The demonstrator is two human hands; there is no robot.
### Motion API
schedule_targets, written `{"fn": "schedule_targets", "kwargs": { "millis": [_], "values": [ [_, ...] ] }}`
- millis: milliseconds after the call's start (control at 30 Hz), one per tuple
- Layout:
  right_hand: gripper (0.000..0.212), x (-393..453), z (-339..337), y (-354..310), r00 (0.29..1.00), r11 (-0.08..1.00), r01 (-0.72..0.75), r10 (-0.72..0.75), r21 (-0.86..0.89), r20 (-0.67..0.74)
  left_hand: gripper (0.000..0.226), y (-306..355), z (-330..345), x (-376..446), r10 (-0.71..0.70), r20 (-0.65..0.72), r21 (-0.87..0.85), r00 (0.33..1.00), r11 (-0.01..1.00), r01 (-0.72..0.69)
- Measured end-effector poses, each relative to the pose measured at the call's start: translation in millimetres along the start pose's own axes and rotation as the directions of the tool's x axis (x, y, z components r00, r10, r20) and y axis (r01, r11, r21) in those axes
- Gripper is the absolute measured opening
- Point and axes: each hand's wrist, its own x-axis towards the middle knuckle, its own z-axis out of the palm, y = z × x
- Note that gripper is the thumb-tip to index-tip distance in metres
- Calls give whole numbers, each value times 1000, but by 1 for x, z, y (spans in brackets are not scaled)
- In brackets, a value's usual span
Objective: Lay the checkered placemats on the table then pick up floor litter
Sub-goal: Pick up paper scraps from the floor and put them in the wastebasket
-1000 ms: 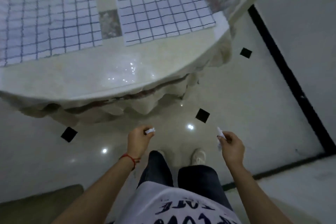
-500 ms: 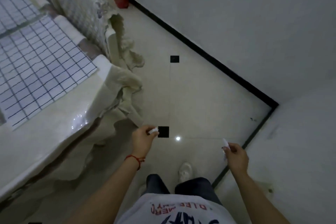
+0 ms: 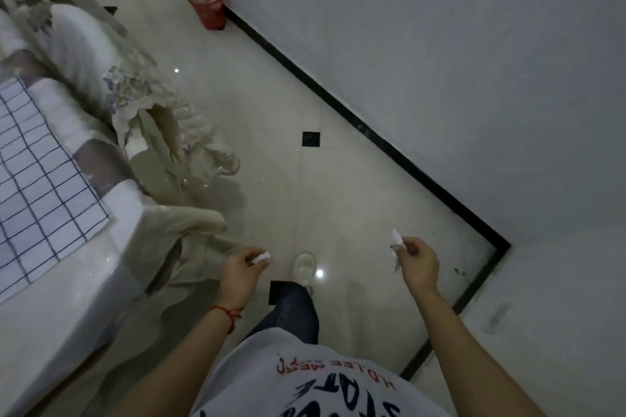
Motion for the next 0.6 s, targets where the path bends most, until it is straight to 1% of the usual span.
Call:
{"fn": "schedule_targets", "kwargs": {
  "millis": [100, 233, 367, 433, 500, 600],
  "values": [
    [8, 61, 16, -41, 1000, 1000, 2, -1, -24, 21, 18, 38, 1, 57, 18, -18, 26, 1000, 999, -18],
    [10, 134, 34, -88, 999, 999, 7, -5, -37, 35, 16, 99, 6, 139, 27, -48, -28, 998, 999, -29],
    [12, 194, 40, -129, 998, 999, 23, -20, -48, 66, 16, 165, 18, 217, 65, -40, -59, 997, 996, -67],
    [14, 227, 42, -143, 996, 999, 19, -15, -42, 88, 17, 191, 27, 254, 72, -67, -64, 995, 995, -76],
    [15, 264, 48, -157, 992, 999, 21, -15, -46, 128, 18, 216, 36, 286, 68, -117, -68, 991, 995, -76],
    [19, 321, 62, -186, 968, 996, 53, -35, -68, 247, 17, 248, 50, 325, 29, -188, -68, 982, 997, -42]
  ]
}}
